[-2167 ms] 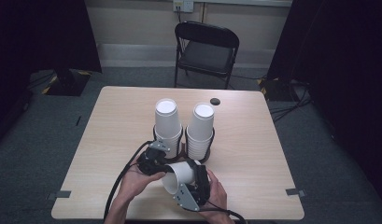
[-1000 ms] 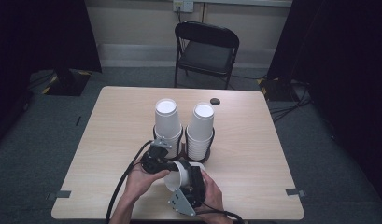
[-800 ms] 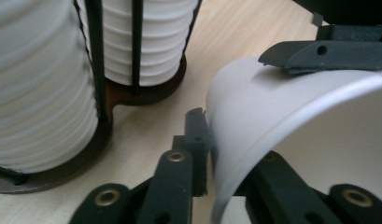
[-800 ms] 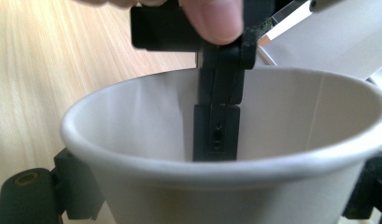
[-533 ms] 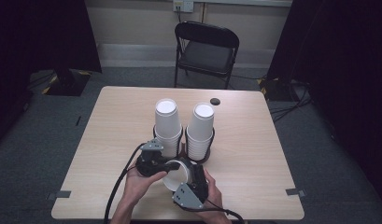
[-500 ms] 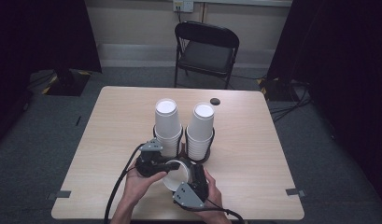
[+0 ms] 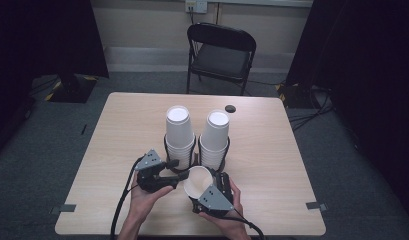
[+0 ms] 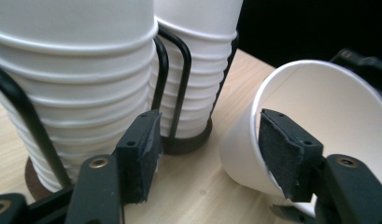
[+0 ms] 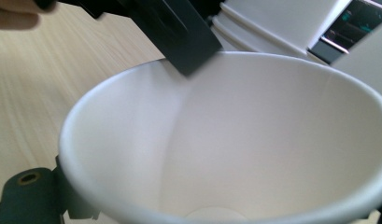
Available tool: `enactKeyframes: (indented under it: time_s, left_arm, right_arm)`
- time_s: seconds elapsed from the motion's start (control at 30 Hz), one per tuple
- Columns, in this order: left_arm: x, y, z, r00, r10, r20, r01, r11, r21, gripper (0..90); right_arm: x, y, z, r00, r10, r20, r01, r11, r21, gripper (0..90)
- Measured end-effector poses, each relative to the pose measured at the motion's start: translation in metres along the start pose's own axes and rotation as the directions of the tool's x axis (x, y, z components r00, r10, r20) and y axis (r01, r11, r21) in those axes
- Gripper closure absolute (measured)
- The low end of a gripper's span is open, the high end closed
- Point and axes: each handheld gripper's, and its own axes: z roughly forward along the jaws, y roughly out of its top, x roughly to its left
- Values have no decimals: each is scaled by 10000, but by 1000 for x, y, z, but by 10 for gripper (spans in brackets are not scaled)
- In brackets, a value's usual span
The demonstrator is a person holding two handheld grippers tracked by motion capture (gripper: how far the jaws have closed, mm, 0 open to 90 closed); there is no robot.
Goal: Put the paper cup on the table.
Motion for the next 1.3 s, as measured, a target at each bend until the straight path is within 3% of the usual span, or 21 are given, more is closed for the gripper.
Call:
enactKeyframes:
  time_s: [0.27, 0.47, 0.53, 0.67, 0.8, 0.93, 1.07, 1.23, 1.3]
  left_arm:
    - [7, -8, -10, 9960, 171, -876, -209, 9989, -428, 259]
    - [13, -19, -18, 9906, -57, -1369, -46, 9972, -747, 196]
    - [15, -23, -20, 9887, -247, -1475, 91, 9944, -1055, 177]
    - [18, -32, -21, 9777, -380, -2066, 141, 9932, -1156, 156]
    - [20, -41, -22, 9645, -592, -2575, 261, 9911, -1304, 155]
    - [19, -50, -23, 9620, -565, -2670, 187, 9897, -1419, 154]
    - [15, -58, -21, 9516, -342, -3055, -86, 9905, -1376, 154]
    - [10, -66, -21, 9277, -124, -3732, -498, 9864, -1565, 156]
    - [10, -70, -23, 9220, -203, -3866, -469, 9854, -1636, 155]
  right_arm:
    - [-16, -10, -3, 9939, 1099, 130, -1101, 9938, 119, 119]
    - [-30, -15, -11, 9730, 2304, -141, -2307, 9728, -225, 120]
    - [-34, -17, -13, 9676, 2524, -113, -2526, 9673, -233, 120]
    - [-43, -21, -15, 9595, 2818, 75, -2815, 9592, -246, 120]
    - [-53, -24, -17, 9450, 3269, 132, -3261, 9444, -425, 120]
    - [-64, -28, -23, 9384, 3439, 328, -3421, 9383, -501, 120]
    - [-75, -32, -29, 9225, 3783, 769, -3752, 9255, -524, 120]
    - [-93, -35, -33, 9050, 4070, 1240, -4037, 9134, -520, 119]
    - [-101, -36, -34, 8953, 4252, 1325, -4184, 9050, -773, 119]
